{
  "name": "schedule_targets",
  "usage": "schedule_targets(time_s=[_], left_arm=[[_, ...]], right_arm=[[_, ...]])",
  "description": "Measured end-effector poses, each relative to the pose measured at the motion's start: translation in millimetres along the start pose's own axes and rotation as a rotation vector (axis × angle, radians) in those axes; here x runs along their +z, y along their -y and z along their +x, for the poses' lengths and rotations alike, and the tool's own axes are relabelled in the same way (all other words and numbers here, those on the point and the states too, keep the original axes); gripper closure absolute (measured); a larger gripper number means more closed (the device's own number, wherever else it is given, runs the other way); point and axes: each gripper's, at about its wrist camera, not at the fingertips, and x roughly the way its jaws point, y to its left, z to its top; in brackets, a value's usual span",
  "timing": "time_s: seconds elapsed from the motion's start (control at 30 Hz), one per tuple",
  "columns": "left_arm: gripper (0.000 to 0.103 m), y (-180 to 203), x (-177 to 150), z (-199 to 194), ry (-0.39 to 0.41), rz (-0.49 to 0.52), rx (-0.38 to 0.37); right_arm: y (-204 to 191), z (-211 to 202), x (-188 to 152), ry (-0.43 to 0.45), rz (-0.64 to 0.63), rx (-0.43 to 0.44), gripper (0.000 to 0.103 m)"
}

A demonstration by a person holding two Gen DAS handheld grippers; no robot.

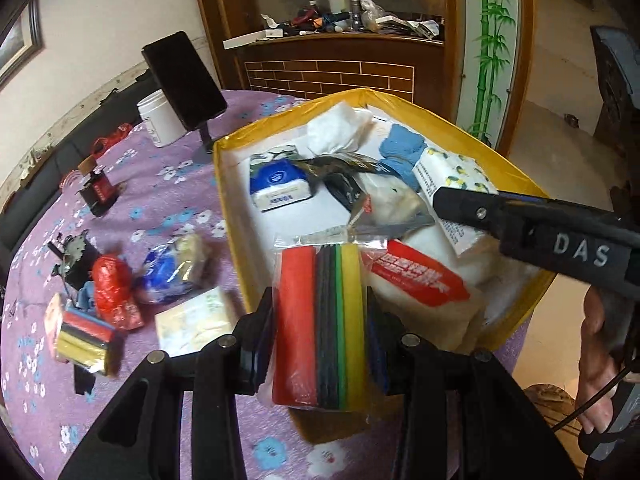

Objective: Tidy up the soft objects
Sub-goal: 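Open both tools to drop the sponges and tissue pack in the tray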

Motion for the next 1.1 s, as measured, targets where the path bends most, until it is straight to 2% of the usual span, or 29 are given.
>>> schedule_targets(time_s=[0.2, 0.43, 0.6, 0.67, 0.77, 1.1], left_arm=[[0.064, 13.4, 8.6, 15.0, -0.019, 0.023, -0.022], [0.064, 10.8, 8.7, 22.6, -0.013, -0.012, -0.061], [0.055, 5.1, 5.7, 17.3, -0.003, -0.039, -0.079], [0.043, 3.0, 5.3, 13.3, 0.011, -0.043, -0.078], [0.033, 1.3, 4.5, 7.2, 0.029, -0.052, -0.086], [0.025, -10.7, 3.0, -19.9, 0.08, -0.093, -0.114]], right_arm=[[-0.6, 6.8, 0.8, 0.001, -0.019, -0.027, 0.046], [3.8, 10.5, 2.7, 0.003, -0.029, -0.042, 0.045], [0.2, 8.1, 1.9, 0.016, -0.035, -0.044, 0.044], [0.5, 6.9, 1.6, 0.013, -0.024, -0.041, 0.044], [-0.7, 2.6, 2.1, 0.018, -0.021, -0.04, 0.043], [-14.6, -21.0, 5.5, 0.073, -0.023, -0.034, 0.037]])
